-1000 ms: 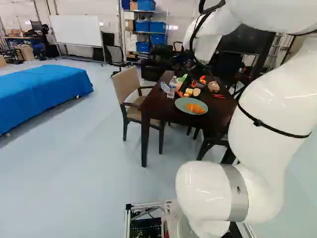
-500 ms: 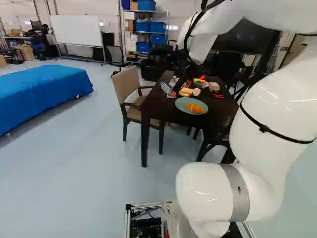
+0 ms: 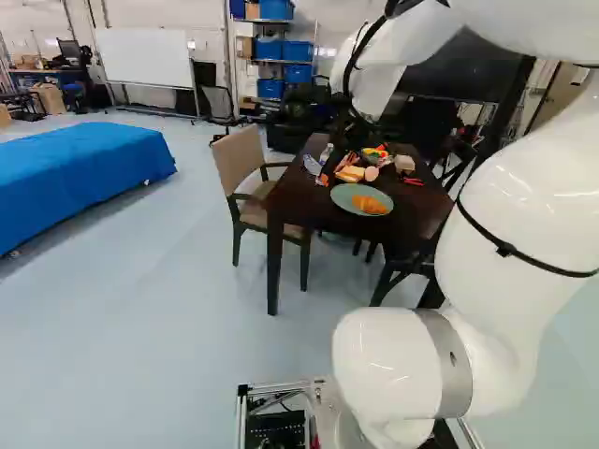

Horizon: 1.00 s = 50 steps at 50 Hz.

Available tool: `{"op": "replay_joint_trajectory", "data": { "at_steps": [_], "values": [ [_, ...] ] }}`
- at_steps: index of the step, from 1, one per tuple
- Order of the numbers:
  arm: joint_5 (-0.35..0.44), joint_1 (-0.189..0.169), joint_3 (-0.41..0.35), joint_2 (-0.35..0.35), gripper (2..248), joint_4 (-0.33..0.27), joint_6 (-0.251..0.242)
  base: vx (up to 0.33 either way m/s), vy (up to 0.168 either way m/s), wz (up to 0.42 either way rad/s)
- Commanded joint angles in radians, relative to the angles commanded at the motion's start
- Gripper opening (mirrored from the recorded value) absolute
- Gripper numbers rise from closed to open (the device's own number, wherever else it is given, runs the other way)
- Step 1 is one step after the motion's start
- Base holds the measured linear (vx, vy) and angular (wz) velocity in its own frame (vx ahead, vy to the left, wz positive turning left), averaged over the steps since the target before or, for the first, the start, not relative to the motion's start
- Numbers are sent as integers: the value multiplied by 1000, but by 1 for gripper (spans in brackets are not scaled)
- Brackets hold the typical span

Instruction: Move the croissant to the empty plate

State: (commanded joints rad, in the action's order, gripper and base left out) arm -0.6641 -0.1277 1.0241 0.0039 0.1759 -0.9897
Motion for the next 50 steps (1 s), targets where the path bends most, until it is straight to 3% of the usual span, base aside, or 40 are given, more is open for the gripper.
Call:
{"op": "replay_joint_trajectory", "data": {
  "at_steps": [25,50],
  "values": [
    [79,7,-48,14,247,-9,51,0,0,0],
    [228,19,-139,41,247,-26,147,0,0,0]
  ]
}}
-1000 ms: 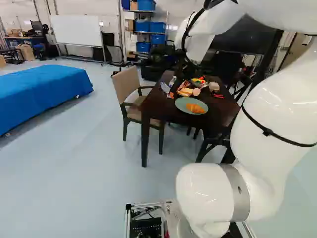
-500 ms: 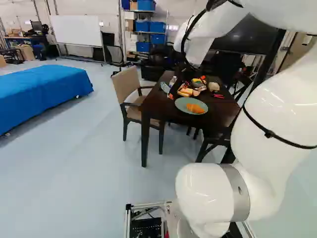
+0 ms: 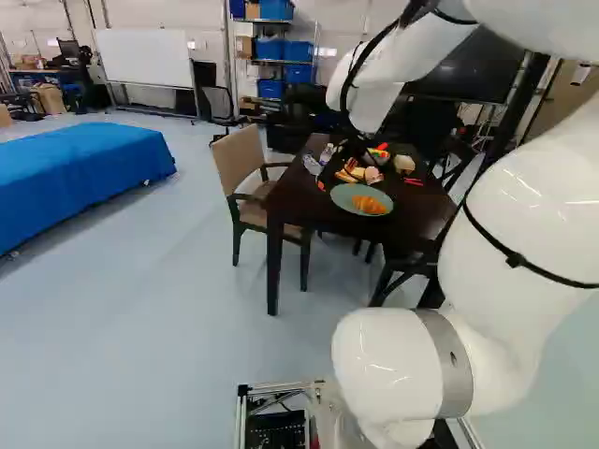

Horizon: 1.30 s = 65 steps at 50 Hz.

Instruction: Move the croissant to the empty plate

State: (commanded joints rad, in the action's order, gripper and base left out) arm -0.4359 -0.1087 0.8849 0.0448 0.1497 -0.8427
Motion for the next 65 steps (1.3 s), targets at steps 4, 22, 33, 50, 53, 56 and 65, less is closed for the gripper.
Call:
{"op": "replay_joint_trajectory", "data": {
  "at_steps": [4,22,33,50,53,56,65],
  "values": [
    [30,3,-18,5,247,-3,20,0,0,0],
    [189,16,-115,34,247,-22,122,0,0,0],
    [306,25,-186,55,247,-35,197,0,0,0],
    [510,42,-311,91,247,-58,328,0,0,0],
    [549,46,-335,98,247,-63,354,0,0,0],
    [588,49,-358,105,247,-67,378,0,0,0],
    [697,58,-425,125,247,-80,449,0,0,0]
  ]
}}
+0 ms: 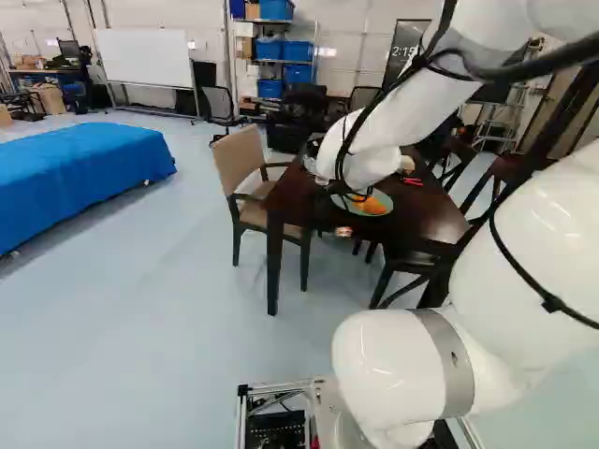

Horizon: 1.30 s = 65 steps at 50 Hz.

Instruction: Move the croissant to the empty plate

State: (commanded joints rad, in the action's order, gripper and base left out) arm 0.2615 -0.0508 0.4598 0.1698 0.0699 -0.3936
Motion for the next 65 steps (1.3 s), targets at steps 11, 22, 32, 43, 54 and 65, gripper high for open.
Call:
{"op": "replay_joint_trajectory", "data": {
  "at_steps": [11,22,32,43,54,65],
  "values": [
    [122,10,-74,22,247,-14,78,0,0,0],
    [230,19,-140,41,247,-26,148,0,0,0],
    [318,26,-194,57,247,-36,205,0,0,0],
    [401,33,-244,72,247,-46,258,0,0,0],
    [469,39,-286,84,247,-54,302,0,0,0],
    [524,44,-320,94,247,-60,338,0,0,0]
  ]
}}
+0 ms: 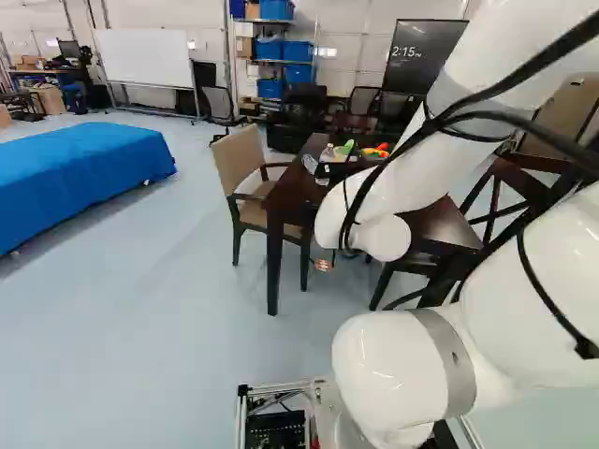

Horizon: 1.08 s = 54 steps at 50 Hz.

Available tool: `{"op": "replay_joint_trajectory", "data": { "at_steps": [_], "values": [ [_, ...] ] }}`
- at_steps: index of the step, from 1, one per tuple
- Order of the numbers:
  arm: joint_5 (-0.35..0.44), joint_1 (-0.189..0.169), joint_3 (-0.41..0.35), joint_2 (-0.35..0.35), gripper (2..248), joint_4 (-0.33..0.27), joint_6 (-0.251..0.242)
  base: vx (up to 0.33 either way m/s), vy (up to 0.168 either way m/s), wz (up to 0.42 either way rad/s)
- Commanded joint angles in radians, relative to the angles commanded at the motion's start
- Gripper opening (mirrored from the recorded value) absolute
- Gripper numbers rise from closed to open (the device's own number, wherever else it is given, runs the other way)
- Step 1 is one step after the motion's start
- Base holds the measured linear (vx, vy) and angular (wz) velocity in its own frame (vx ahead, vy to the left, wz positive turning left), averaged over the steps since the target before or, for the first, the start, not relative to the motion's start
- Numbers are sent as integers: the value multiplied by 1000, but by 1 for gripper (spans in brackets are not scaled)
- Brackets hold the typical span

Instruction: Move the croissant to the empty plate

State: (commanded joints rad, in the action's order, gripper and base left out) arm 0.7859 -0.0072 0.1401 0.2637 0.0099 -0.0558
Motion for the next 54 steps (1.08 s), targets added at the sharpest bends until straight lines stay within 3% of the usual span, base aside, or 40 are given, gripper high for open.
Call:
{"op": "replay_joint_trajectory", "data": {
  "at_steps": [25,54],
  "values": [
    [75,6,-46,14,247,-9,49,0,0,0],
    [87,7,-53,16,247,-10,56,0,0,0]
  ]
}}
